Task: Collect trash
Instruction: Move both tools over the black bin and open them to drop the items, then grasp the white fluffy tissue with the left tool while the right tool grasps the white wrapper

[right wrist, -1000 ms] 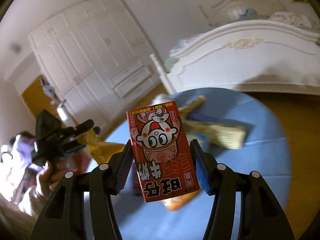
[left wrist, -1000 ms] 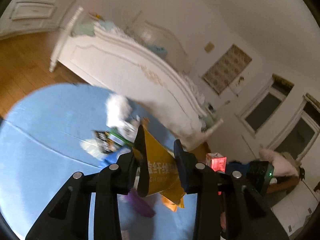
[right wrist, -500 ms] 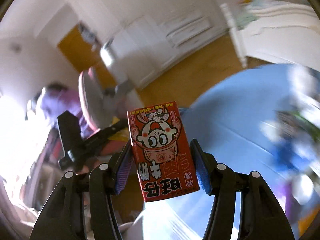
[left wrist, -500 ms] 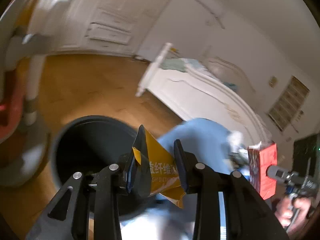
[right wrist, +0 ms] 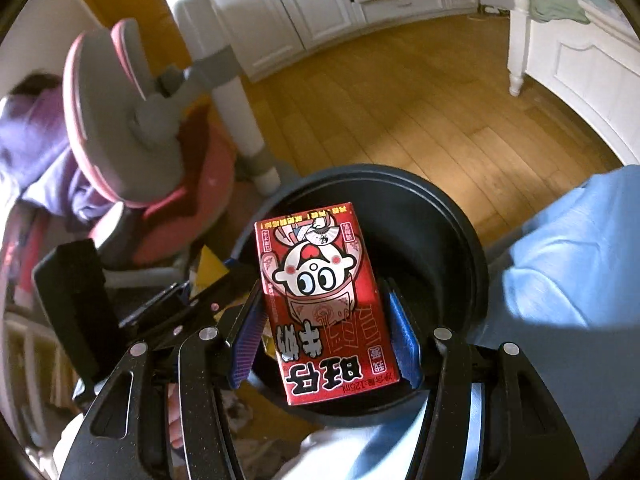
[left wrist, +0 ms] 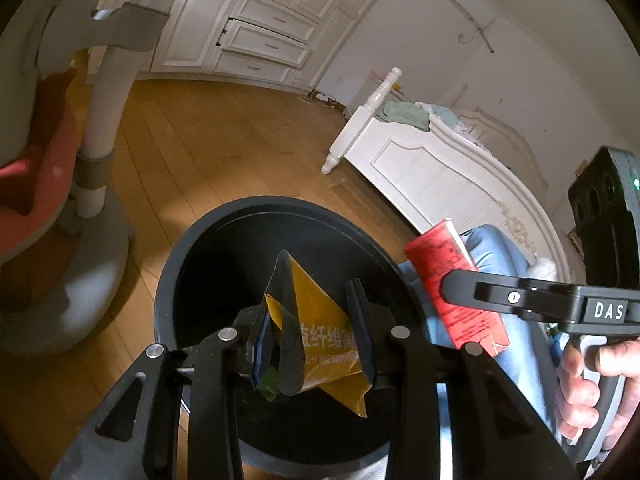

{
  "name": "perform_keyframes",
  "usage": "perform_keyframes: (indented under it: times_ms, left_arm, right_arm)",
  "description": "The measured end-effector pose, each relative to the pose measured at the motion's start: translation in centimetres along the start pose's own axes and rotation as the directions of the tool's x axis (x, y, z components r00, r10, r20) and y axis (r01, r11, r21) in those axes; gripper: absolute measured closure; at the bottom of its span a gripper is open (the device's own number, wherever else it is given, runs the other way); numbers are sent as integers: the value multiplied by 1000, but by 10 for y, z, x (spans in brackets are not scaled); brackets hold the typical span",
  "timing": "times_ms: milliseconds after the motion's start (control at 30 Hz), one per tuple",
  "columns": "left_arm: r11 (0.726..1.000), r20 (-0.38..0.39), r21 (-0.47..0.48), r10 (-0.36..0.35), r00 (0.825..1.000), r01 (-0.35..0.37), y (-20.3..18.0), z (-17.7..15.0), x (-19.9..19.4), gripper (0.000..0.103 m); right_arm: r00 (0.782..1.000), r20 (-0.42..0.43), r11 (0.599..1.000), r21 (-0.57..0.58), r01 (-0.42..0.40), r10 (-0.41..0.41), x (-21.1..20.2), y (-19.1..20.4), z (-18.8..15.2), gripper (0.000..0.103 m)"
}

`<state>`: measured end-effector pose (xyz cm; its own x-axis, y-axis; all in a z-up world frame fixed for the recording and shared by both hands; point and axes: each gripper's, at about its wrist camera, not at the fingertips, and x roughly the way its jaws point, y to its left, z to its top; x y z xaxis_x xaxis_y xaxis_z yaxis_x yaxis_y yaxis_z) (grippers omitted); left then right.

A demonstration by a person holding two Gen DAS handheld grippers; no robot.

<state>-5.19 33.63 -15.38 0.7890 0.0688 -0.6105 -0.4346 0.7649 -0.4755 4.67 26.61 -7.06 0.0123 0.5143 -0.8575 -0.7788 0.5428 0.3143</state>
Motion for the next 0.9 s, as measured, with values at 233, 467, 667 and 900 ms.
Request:
perform_keyframes:
  times_ms: [233,467,667,900]
  left_arm:
    - [1000,-2,16,25,1000,-25,2,-1,6,64]
    - [996,83,60,64,994,-70,-12,4,-19,24]
    - [996,113,84,31,993,-40,-32,8,-39,23]
    - [980,89,189,-77,993,60,-100,7,-49,22]
  right_arm:
    - [1000,-22,1000,-3,19,-19,16,2,5,45]
    - [999,51,1000,-4,-18,18,-5,-4,1,25]
    - [976,193,991,70,-117,101,-56,-23,-19,25]
    - [928,364,980,140,-142,82,-138,-71,-81,25]
